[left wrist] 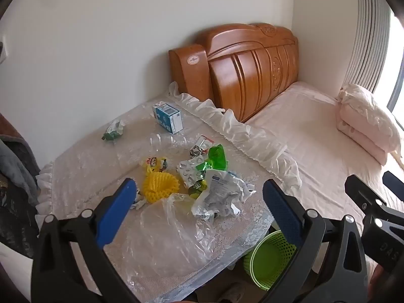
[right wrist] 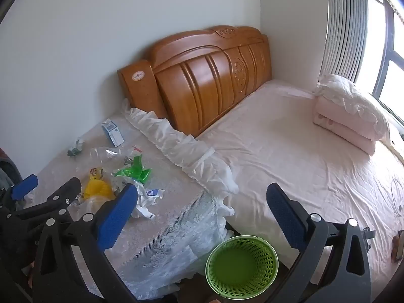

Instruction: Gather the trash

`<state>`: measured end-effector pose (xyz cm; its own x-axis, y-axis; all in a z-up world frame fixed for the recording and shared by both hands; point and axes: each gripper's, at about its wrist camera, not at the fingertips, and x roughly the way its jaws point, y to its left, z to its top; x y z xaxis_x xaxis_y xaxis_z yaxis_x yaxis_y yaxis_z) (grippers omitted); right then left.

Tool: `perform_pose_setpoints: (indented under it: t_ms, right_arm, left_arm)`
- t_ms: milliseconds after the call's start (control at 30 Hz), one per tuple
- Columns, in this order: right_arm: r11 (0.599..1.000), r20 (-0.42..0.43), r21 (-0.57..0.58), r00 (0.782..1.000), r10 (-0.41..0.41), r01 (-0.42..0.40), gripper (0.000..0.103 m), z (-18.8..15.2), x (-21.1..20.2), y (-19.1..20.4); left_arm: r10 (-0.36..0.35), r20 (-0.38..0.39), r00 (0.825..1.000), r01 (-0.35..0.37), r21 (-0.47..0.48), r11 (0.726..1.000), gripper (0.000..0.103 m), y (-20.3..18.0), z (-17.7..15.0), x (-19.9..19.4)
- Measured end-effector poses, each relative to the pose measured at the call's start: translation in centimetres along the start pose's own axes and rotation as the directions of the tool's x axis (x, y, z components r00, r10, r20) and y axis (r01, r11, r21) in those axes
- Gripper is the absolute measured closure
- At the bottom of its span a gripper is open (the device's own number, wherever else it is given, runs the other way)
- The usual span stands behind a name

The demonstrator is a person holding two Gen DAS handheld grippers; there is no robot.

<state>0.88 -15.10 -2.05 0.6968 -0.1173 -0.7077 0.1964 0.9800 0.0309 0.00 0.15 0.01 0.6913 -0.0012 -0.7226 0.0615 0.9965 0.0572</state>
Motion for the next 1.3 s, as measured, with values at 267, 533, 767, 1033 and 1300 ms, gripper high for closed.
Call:
perform_pose_setpoints:
  t_ms: [267, 533, 767, 1033, 1300]
  right_arm:
    - [1.0, -0.006, 0.005, 1.0, -0.004, 0.004, 0.002, -0.1, -0.2, -0.3]
    - [1.0, -0.008, 0.024, 1.0, 0.001, 0.0, 0.002, -0.4, 0.2, 0.3]
    - [1.0, -0.001, 0.028, 1.0, 0.007, -0.007, 0.002, -0.5, 0.0, 0.6]
    - [1.0, 0.0, 0.025, 1.0, 0.014, -0.014, 0.002, -0.3, 0.0, 0.8]
    - [1.0, -0.009, 0.017, 1.0, 0.012, -0.012, 0.002, -0.2, 0.2, 1.2]
  left_arm:
    - [0.005, -0.018, 1.0, -0.005, 0.012, 1.0, 0.007, -0.4, 0.4, 0.4]
    - [-0.002, -0.009, 1.0, 0.002, 0.007, 1.0, 0.007, 0.8, 0.0, -0.5]
    - [0.004, -0.019, 1.0, -0.004, -0.004, 1.0, 0.007, 1.4, -0.1, -0.4]
    - [0.011, -0.019, 1.0, -0.011, -0.009, 1.0, 0.007, 1.7, -0.3, -0.5]
    - [0.012, -0.025, 1.0, -0.013, -0.022, 1.0, 0.007, 2.2, -0.4, -0.3]
